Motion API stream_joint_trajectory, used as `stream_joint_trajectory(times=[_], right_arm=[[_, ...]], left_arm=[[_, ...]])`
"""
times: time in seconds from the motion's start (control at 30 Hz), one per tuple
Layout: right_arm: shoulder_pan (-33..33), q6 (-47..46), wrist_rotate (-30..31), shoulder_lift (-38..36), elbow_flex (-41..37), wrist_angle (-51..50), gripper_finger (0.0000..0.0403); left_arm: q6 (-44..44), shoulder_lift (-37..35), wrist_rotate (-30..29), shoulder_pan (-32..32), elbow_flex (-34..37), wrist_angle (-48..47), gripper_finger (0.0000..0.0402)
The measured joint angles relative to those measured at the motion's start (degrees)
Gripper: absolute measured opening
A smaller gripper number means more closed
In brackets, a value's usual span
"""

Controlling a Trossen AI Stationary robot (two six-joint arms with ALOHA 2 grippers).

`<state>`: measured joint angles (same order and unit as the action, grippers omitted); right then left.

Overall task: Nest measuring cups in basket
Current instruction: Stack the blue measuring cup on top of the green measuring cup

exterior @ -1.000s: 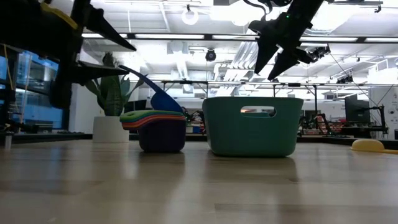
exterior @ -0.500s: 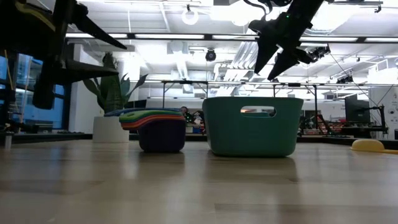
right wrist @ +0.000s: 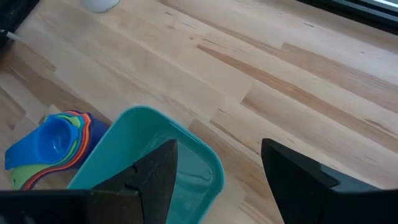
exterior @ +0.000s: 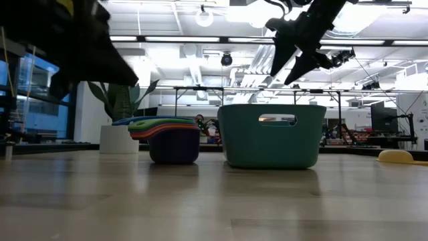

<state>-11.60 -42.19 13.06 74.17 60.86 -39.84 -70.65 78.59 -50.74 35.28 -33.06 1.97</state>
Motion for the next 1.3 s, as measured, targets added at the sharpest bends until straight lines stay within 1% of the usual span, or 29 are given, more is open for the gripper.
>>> stream_joint_trajectory(times=[0.1, 0.2, 0.27, 0.47, 0.63, 0.8, 0.93, 1.17, 1.3], right_arm=[[0.0, 0.0, 0.0, 0.0, 0.0, 0.4, 0.0224], [0.0, 0.1, 0.0, 0.0, 0.0, 0.5, 0.0224], [0.0, 0.2, 0.1, 0.0, 0.0, 0.7, 0.0224], [0.0, 0.2, 0.5, 0.0, 0.0, 0.7, 0.0224], [0.0, 0.2, 0.7, 0.0, 0.0, 0.8, 0.0224], [0.0, 0.7, 0.8, 0.0, 0.0, 1.3, 0.0224], [0.0, 0.9, 0.9, 0.0, 0.0, 1.3, 0.0224], [0.0, 1.1, 0.9, 0.0, 0.0, 1.3, 0.0224], [0.0, 1.1, 0.9, 0.0, 0.0, 1.3, 0.0224]], left_arm=[[1.3, -0.9, 4.2, -3.4, -2.9, -11.3, 0.0011], [1.3, -0.8, 7.0, -5.5, -5.7, -22.5, 0.0002], [1.3, -0.1, 9.3, -6.4, -6.7, -25.8, 0.0001], [1.7, 5.7, 13.8, -6.8, -6.9, -22.9, 0.0000], [-2.2, 9.6, 14.7, -6.8, -6.9, -21.1, 0.0000], [-2.7, 9.9, 14.3, -6.1, -6.9, -18.1, 0.0000], [-3.2, 9.8, 14.3, -5.9, -7.2, -18.3, 0.0000], [0.6, 9.8, 14.3, -5.9, -11.4, -18.2, 0.0000], [0.3, 9.8, 14.3, -5.9, -12.2, -18.5, 0.0000]])
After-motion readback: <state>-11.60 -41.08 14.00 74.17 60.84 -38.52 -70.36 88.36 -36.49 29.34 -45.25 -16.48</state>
